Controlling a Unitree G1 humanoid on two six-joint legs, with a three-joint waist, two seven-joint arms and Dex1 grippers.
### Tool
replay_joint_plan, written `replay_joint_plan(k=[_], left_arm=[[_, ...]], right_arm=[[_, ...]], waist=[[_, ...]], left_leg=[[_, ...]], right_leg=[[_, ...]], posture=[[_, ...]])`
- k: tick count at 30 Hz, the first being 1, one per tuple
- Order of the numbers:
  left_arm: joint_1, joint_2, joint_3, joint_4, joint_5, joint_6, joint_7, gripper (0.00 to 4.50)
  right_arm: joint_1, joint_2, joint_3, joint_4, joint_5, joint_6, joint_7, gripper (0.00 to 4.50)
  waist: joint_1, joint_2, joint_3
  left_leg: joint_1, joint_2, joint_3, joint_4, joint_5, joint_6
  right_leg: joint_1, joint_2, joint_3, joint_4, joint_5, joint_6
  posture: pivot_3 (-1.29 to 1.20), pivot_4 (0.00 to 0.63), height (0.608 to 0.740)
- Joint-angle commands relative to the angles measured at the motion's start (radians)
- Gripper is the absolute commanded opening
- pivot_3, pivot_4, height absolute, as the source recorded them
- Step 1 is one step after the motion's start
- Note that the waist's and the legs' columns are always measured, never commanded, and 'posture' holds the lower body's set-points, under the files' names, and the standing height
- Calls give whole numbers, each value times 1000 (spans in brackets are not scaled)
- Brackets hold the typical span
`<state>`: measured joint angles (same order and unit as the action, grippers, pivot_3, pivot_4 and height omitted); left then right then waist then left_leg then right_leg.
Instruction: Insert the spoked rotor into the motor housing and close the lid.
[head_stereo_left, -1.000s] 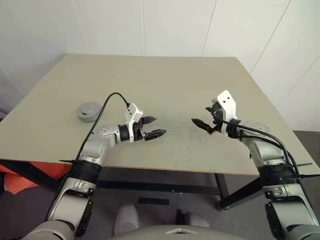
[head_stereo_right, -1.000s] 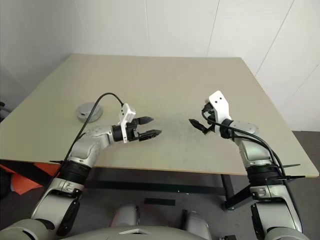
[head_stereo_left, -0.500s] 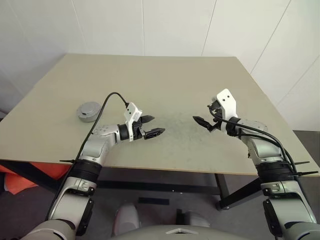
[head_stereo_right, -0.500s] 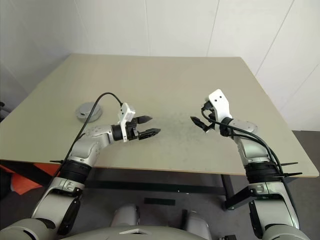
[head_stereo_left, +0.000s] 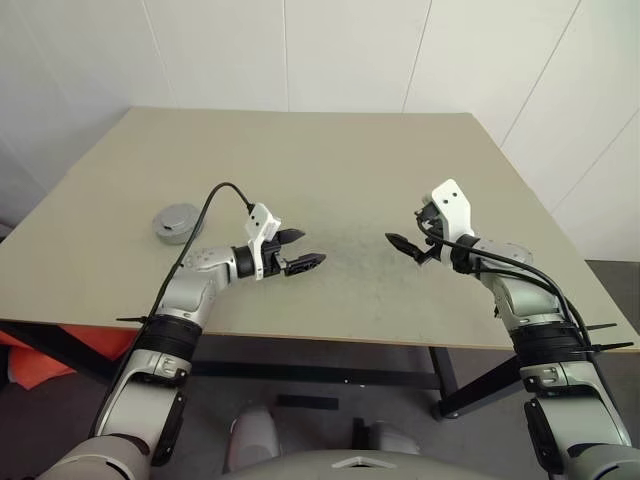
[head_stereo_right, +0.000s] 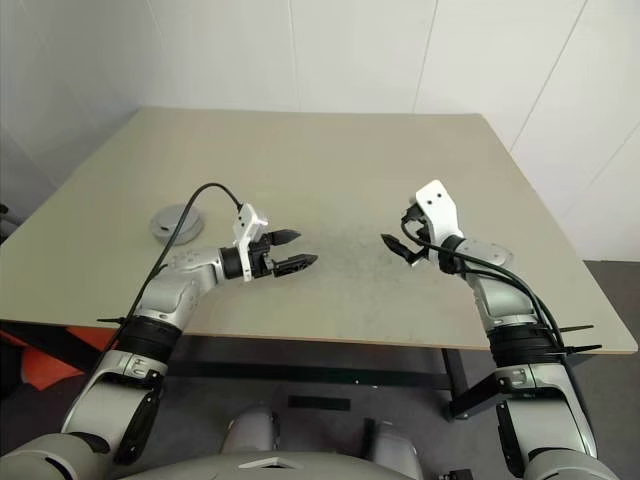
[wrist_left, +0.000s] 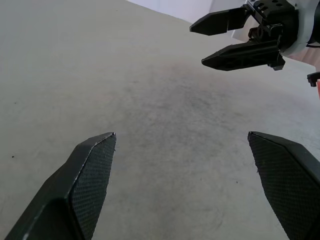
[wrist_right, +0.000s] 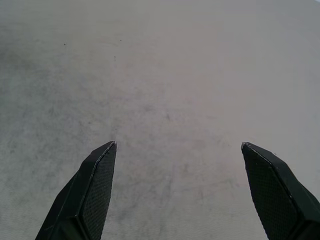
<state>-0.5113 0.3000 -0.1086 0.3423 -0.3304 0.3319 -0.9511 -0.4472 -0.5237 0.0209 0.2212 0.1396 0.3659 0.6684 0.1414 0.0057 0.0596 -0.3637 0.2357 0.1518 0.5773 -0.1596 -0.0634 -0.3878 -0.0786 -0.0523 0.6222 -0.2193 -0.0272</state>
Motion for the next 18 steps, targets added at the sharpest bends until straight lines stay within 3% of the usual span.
replay_joint_plan(k=[1,18], left_arm=[[-31,-7,15,-6,2,-26,2,4473],[-38,-19,13,28,23,-52,10,4473]], right_arm=[[-23,0,-9,-20,-8,-21,-11,4500],[-26,9,3,-7,-36,-38,-23,4500]], waist=[[0,0,0],[-17,0,0]], left_leg=[[0,0,0,0,0,0],[-1,0,0,-1,0,0]], right_leg=[[0,0,0,0,0,0],[-1,0,0,-1,0,0]], posture=[[0,0,740],[0,0,740]])
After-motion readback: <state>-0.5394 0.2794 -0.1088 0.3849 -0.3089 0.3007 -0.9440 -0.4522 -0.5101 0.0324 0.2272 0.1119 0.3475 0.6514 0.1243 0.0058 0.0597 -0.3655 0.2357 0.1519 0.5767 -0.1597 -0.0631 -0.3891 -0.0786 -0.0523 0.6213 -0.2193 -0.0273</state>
